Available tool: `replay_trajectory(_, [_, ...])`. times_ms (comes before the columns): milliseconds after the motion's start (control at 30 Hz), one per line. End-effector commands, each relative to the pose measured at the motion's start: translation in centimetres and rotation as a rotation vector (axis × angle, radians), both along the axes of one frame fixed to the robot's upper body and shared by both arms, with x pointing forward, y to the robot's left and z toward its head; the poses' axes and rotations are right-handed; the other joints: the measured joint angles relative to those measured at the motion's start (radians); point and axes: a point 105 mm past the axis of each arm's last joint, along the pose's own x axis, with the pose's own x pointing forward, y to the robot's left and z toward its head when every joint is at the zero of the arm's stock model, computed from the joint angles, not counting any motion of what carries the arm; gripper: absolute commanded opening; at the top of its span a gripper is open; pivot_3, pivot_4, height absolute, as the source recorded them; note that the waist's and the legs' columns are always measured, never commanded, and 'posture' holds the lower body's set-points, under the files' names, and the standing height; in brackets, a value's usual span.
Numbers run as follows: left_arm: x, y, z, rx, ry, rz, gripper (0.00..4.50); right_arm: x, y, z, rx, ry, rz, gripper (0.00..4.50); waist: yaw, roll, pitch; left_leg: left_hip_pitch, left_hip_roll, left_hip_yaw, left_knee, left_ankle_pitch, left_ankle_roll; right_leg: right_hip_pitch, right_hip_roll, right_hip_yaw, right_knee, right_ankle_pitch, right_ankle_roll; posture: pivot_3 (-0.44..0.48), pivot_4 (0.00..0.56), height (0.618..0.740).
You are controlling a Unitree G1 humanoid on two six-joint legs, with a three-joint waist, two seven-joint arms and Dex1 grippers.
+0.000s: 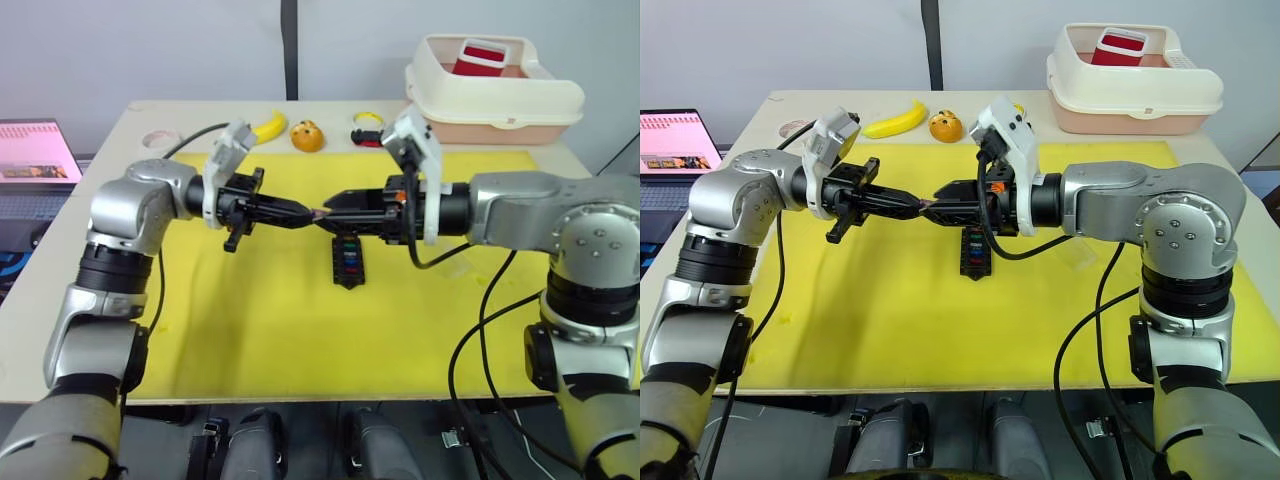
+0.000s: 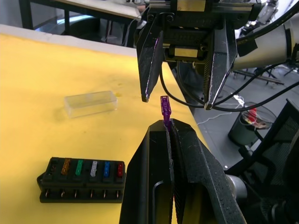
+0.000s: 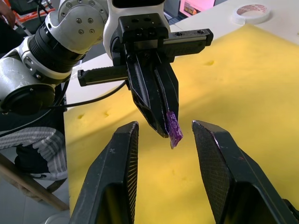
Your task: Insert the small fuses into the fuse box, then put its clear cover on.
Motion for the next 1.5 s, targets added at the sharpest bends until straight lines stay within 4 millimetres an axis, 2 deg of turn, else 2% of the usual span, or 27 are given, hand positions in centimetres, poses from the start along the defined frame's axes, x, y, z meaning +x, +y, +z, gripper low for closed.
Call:
replay_trajectory(33, [-0.5, 0.0, 1.3, -0.027, -0.049, -0.022, 0.0, -0.4, 0.3, 0.8, 0.005, -0.032, 0.023, 1.92, 0.0, 0.0, 0.0, 0.0, 0.0, 0.0, 0.0, 0.0, 0.0, 0.0, 0.0, 0.0, 0.0, 0.0, 0.0, 0.0, 0.15, 0.739])
replay_trajectory(500, [-0.6, 0.0, 1.2, -0.027, -0.049, -0.021, 0.0, -0.5, 0.5, 0.7, 0.0, -0.034, 0.035, 1.92, 0.0, 0.0, 0.0, 0.0, 0.0, 0.0, 0.0, 0.0, 0.0, 0.0, 0.0, 0.0, 0.0, 0.0, 0.0, 0.0, 0.15, 0.739])
replay_trajectory(600, [-0.7, 0.0, 1.1, -0.023, -0.053, -0.021, 0.0, -0.5, 0.5, 0.8, 0.001, -0.035, 0.036, 1.12, 0.0, 0.0, 0.0, 0.0, 0.0, 0.0, 0.0, 0.0, 0.0, 0.0, 0.0, 0.0, 0.0, 0.0, 0.0, 0.0, 0.15, 0.739])
replay_trajectory(667, [-0.7, 0.0, 1.0, -0.02, -0.054, -0.022, 0.0, -0.5, 0.5, 0.8, 0.001, -0.035, 0.037, 0.23, -0.001, 0.0, 0.0, 0.0, 0.0, 0.0, 0.0, 0.0, 0.0, 0.0, 0.0, 0.0, 0.0, 0.0, 0.0, 0.0, 0.15, 0.739])
replay_trajectory(700, [-0.7, 0.0, 1.0, -0.018, -0.055, -0.022, 0.0, -0.5, 0.5, 0.8, 0.002, -0.036, 0.037, 0.04, -0.001, 0.0, 0.0, 0.0, 0.0, 0.0, 0.0, 0.0, 0.0, 0.0, 0.0, 0.0, 0.0, 0.0, 0.0, 0.0, 0.15, 0.739])
replay_trajectory(1033, [-0.3, 0.0, 0.8, 0.011, -0.057, 0.007, 0.0, -0.6, 0.6, 0.9, -0.004, -0.04, 0.046, 0.04, -0.001, 0.0, 0.0, 0.0, 0.0, 0.0, 0.0, 0.0, 0.0, 0.0, 0.0, 0.0, 0.0, 0.0, 0.0, 0.0, 0.15, 0.739])
replay_trajectory(1167, [0.1, 0.1, 0.0, 0.069, -0.073, 0.027, 1.23, 0.0, 0.0, 0.6, -0.053, -0.101, 0.023, 0.0, 0.001, 0.0, 0.0, 0.0, 0.0, 0.0, 0.0, 0.0, 0.0, 0.0, 0.0, 0.0, 0.0, 0.0, 0.0, 0.0, 0.15, 0.739])
replay_trajectory(1267, [1.3, 0.1, -1.6, 0.142, -0.14, 0.072, 2.74, 1.0, -0.9, 0.0, -0.114, -0.206, 0.021, 0.0, 0.002, 0.0, 0.0, 0.0, 0.0, 0.0, 0.0, 0.0, 0.0, 0.0, 0.0, 0.0, -0.001, 0.0, 0.0, 0.0, 0.15, 0.739])
replay_trajectory(1367, [2.9, 0.2, -4.1, 0.214, -0.169, 0.123, 4.31, 3.2, -2.3, -0.7, -0.13, -0.305, 0.038, 0.0, 0.001, 0.0, 0.0, 0.0, -0.001, 0.0, 0.0, 0.0, 0.0, 0.001, 0.0, 0.0, -0.002, 0.0, 0.0, 0.0, 0.15, 0.739])
replay_trajectory(1500, [4.6, -0.5, -7.0, 0.288, -0.21, 0.165, 4.42, 5.5, -3.4, -2.7, -0.183, -0.347, 0.112, 0.0, 0.001, 0.0, 0.0, -0.001, -0.001, 0.001, 0.0, 0.0, 0.0, 0.0, 0.0, 0.0, -0.002, 0.0, 0.0, 0.0, 0.15, 0.739])
